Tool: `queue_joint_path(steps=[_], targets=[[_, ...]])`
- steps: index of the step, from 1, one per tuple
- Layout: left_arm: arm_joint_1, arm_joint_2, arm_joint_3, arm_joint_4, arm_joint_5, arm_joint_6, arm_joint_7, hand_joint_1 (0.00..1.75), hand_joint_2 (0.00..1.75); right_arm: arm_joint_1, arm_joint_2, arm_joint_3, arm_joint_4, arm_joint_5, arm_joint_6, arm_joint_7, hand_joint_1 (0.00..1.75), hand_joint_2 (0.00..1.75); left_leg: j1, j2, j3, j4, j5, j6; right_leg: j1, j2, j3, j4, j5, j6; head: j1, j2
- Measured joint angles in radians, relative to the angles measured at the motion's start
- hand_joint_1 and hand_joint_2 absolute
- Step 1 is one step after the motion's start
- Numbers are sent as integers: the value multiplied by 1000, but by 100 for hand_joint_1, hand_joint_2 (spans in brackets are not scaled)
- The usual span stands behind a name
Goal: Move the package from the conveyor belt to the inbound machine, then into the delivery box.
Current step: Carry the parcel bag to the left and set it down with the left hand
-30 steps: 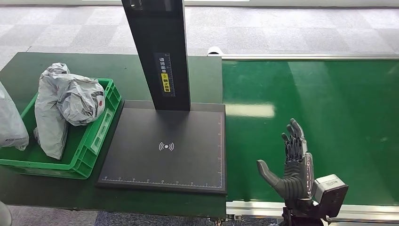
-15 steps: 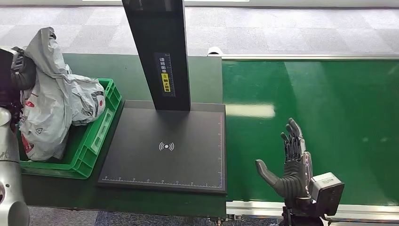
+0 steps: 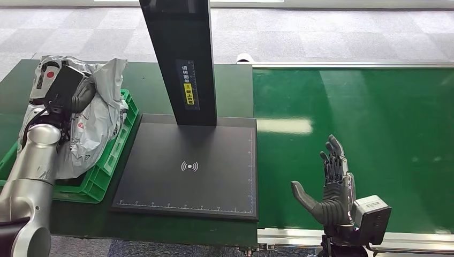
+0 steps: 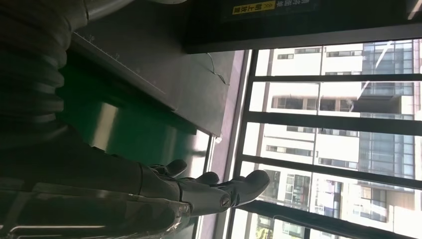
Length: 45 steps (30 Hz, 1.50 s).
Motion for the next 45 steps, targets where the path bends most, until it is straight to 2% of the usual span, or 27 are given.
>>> queue_joint_path(steps=[4, 10, 14, 20, 27, 30, 33, 36, 39, 41, 45], targets=[[-10, -12, -5, 15, -1, 42, 26, 0, 175, 1, 1, -2, 0, 3, 0, 0, 0, 175, 0, 0, 0, 0, 0, 0, 0, 0, 0, 0, 0, 0, 0, 0], [-15, -17, 23, 12, 54, 172, 38, 0, 175, 14, 2, -7, 0, 6, -14, 0, 0, 175, 0, 0, 0, 0, 0, 0, 0, 0, 0, 0, 0, 0, 0, 0], [-6, -17, 72, -40, 115, 221, 16, 0, 175, 23, 2, -10, 0, 6, -22, -1, 0, 175, 0, 0, -1, 0, 0, 0, 0, 0, 0, 0, 0, 0, 0, 0], [8, -16, 109, -96, 132, 233, 8, 0, 175, 28, 2, -12, 0, 5, -24, -2, 0, 175, 0, 0, -1, 0, 0, 0, 0, 0, 0, 0, 0, 0, 0, 0], [54, -4, 178, -226, 225, 351, -34, 0, 175, 26, -1, -7, 3, -6, -37, -9, 0, 175, 0, 1, -1, 0, 0, 0, 1, 1, -1, 0, 0, 0, 0, 0], [91, 8, 229, -320, 267, 413, -92, 0, 175, 26, -4, 2, 10, -10, -43, -11, 0, 175, 0, 1, -2, -1, 0, 0, 1, 1, -1, 0, 0, 0, 0, 0], [161, 1, 261, -464, 207, 520, -212, 0, 175, 25, -2, 13, 26, 3, -80, -25, 0, 175, 0, 1, -2, 0, 0, 0, 0, 1, -2, 0, -1, 0, 0, 0], [296, -46, 196, -688, 5, 586, -271, 0, 175, 19, 14, 23, 65, 74, -212, -67, 0, 175, -2, -1, -1, 0, -1, 0, -2, 0, -1, 0, -3, 2, 0, 0], [450, -88, 25, -876, -148, 633, -228, 0, 175, 8, 32, 38, 122, 120, -317, -94, 0, 175, -4, 0, -1, 0, -2, 1, -3, 0, 0, 0, -3, 3, 1, 0], [530, -99, -88, -949, -160, 645, -229, 0, 175, 4, 41, 51, 161, 168, -376, -104, 0, 175, -4, 1, -1, 0, -3, 2, -4, 1, 0, -1, -3, 3, 0, 0], [688, -153, -302, -1003, 13, 617, -352, 0, 175, -1, 46, 115, 256, 332, -621, -140, 0, 175, -4, 0, 0, 0, -3, 2, -4, 2, 0, -1, -3, 4, 0, 0]])
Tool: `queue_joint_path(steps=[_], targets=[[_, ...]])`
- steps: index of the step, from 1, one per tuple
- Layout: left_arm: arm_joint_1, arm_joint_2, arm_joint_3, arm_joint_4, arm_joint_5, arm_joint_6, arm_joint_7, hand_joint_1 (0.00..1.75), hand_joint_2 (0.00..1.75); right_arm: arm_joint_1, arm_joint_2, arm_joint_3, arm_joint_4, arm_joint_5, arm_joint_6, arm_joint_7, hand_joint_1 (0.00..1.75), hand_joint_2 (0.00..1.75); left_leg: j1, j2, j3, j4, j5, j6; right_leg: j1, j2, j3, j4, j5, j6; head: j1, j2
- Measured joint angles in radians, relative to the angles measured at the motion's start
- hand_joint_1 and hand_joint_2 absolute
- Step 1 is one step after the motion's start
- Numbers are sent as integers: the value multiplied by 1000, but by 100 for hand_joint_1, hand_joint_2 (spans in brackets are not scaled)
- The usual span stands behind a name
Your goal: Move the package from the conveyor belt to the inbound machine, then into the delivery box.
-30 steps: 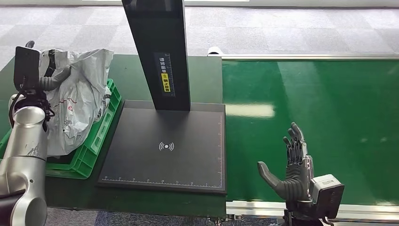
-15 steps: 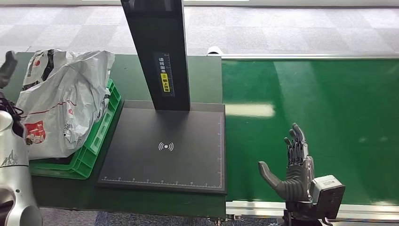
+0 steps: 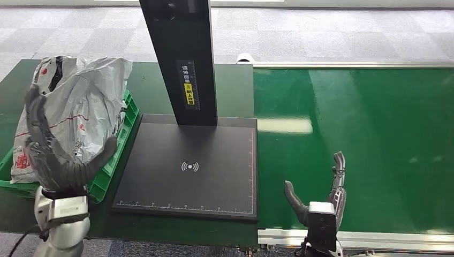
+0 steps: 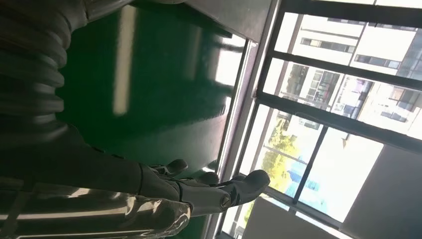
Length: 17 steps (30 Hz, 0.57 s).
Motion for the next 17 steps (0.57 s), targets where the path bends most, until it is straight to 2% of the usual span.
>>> queue_joint_path(steps=[3, 6, 17], targets=[[70, -42, -109, 2, 91, 4, -42, 0, 175, -2, -2, 54, 64, 2, -95, -19, 0, 175, 1, 0, -1, 0, 0, 0, 1, 0, 0, 0, 0, 0, 0, 0], [96, -59, -161, 3, 110, 1, -45, 0, 175, -5, -6, 87, 102, -6, -114, -21, 0, 175, 1, -1, -1, 0, 0, 0, 1, 0, 0, 0, 0, 0, 0, 0], [113, -72, -196, 2, 125, -14, -39, 0, 175, -12, -20, 122, 143, -8, -118, -20, 0, 175, 1, -1, -1, 0, 0, 0, 1, 0, 0, 0, 0, 0, 0, 0]])
